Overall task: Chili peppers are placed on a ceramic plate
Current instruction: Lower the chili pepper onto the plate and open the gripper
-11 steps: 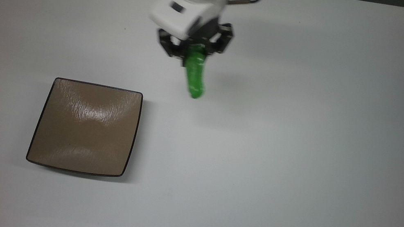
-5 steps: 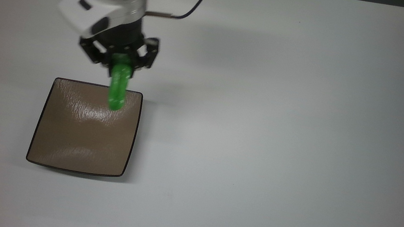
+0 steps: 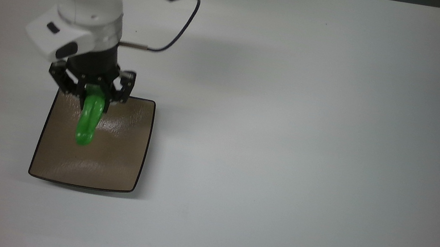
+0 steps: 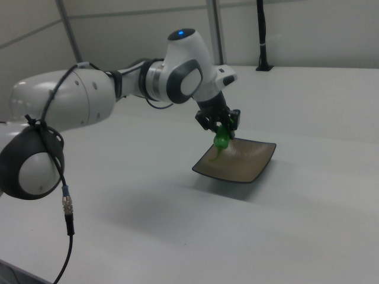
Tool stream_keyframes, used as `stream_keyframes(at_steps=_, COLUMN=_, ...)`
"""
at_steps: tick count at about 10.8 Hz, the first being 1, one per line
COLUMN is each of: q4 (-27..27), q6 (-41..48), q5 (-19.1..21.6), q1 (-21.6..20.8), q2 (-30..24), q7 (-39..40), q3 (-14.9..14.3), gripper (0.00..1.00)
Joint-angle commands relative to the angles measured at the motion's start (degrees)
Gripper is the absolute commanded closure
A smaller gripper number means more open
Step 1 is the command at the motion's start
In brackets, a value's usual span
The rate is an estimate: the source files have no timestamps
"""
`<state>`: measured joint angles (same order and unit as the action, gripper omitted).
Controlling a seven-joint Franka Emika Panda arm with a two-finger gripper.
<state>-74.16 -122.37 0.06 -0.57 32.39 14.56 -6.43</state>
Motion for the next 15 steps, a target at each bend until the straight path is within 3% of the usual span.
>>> stream_keyframes(at_steps=1, q4=1.5, q6=-6.1, q5=0.1, q1=0.3, q2=4.2, q7=1.1, q3=-0.2, gripper=0.93)
stream_keyframes(at_steps=6, q4=0.9, q6=-12.7, q5=0.2, q1=0.7, q2=8.6, q7=0.9, q3=0.0, gripper=0.93)
stream_keyframes(at_steps=15, q4=0.8, q6=-13.4, q5=0.2, q1=0.7, q2=10.6, q7=0.6, q3=0.5, gripper=0.92)
